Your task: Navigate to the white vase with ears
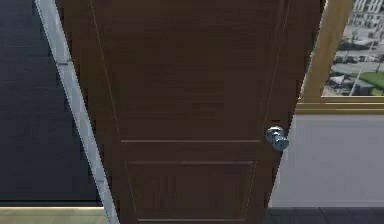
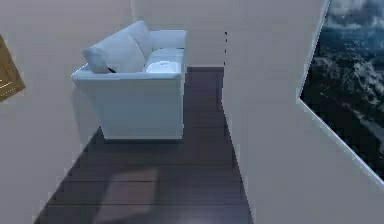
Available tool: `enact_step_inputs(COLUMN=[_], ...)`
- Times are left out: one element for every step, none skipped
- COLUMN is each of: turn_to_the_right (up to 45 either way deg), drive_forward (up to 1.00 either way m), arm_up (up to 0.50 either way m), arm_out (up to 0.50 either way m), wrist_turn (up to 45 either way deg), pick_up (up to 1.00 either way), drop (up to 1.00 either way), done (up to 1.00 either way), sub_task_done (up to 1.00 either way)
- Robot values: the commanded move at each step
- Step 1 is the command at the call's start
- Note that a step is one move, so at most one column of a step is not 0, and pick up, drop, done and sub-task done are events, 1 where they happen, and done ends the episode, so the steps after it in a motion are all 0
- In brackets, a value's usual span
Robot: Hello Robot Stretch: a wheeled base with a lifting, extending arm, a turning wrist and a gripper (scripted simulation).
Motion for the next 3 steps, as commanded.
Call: enact_step_inputs(turn_to_the_right=[-33.0, 0.0, -45.0], drive_forward=[0.0, 0.5, 0.0], arm_up=[0.0, 0.0, 0.0], arm_out=[0.0, 0.0, 0.0], wrist_turn=[0.0, 0.0, 0.0], pick_up=[0.0, 0.0, 0.0], drop=[0.0, 0.0, 0.0], done=[0.0, 0.0, 0.0], sub_task_done=[0.0, 0.0, 0.0])
